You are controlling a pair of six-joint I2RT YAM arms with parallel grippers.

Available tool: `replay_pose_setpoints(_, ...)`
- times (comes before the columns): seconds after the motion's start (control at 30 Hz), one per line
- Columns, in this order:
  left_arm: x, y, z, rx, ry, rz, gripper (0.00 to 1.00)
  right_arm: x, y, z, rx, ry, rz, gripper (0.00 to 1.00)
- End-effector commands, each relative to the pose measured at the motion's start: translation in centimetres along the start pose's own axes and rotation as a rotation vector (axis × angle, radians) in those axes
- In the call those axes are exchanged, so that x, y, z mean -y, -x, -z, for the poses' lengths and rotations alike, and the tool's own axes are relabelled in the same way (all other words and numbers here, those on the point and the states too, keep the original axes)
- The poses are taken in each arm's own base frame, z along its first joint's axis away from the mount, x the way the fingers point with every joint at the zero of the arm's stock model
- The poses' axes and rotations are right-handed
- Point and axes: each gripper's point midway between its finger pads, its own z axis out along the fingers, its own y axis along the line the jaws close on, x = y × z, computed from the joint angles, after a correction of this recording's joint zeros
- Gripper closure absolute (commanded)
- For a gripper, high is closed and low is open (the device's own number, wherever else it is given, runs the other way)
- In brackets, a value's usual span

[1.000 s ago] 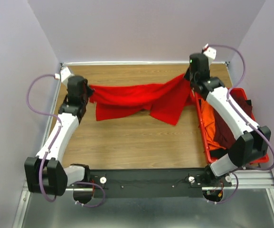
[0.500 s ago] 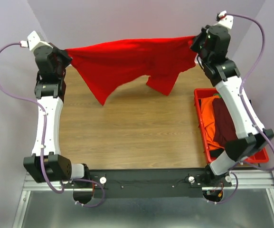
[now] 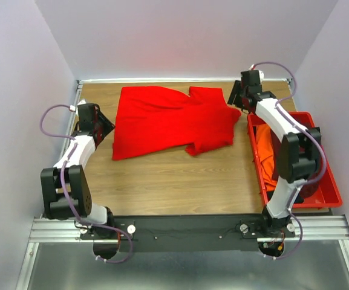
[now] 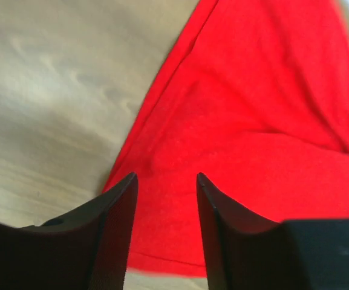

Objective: Fold and stack the t-shirts
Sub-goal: Flatten the tshirt out

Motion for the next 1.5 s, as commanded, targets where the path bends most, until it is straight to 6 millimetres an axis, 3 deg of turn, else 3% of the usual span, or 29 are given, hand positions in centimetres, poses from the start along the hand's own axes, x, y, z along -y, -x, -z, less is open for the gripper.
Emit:
replay_pose_setpoints(0.0, 1.9, 1.7, 0.6, 0.059, -0.089, -0.002, 0.47, -1.0, -1.0, 0.5, -0.073, 0.073, -0.036, 0.14)
replay_pose_setpoints(0.13, 0.2, 0.6, 1.4, 0.067, -0.045, 0.013, 0.46, 0.6, -4.9, 1.7, -0.115, 0.020, -0.070, 0.11)
replay_pose_setpoints(0.17, -0.1, 0.2, 1.6, 0.065, -0.039, 0.020, 0.46, 1.4, -7.1, 2.7, -0.136, 0.009, -0.070, 0.11)
replay_pose_setpoints(0.23, -1.5, -1.3, 2.0, 0.058, -0.006, 0.054, 0.47, 0.6, -7.6, 4.8, -0.084, 0.031, -0.093, 0.11)
replay_pose_setpoints(0.3, -2.7, -2.4, 2.1, 0.061, 0.031, 0.075, 0.49, 0.2, -10.0, 6.0, -0.087, 0.036, -0.086, 0.12)
replay_pose_setpoints(0.33, -3.5, -2.8, 2.2, 0.069, 0.060, 0.089, 0.50, 0.9, -12.3, 6.1, -0.116, 0.018, -0.096, 0.12)
replay_pose_setpoints(0.43, -6.0, -5.6, 2.2, 0.050, 0.133, 0.119, 0.52, 1.4, -14.7, 7.0, -0.131, 0.029, -0.117, 0.13)
replay_pose_setpoints(0.5, -7.0, -6.3, 2.1, 0.050, 0.165, 0.132, 0.53, 1.7, -15.9, 7.3, -0.140, 0.037, -0.118, 0.13)
replay_pose_setpoints(1.03, -7.2, -10.6, 0.9, -0.009, 0.240, 0.128, 0.53, 2.8, -17.3, 6.9, -0.153, -0.003, -0.111, 0.14)
replay_pose_setpoints(1.47, -8.7, -9.9, 3.1, 0.052, 0.298, 0.123, 0.53, 2.9, -17.8, 6.7, -0.162, -0.010, -0.102, 0.14)
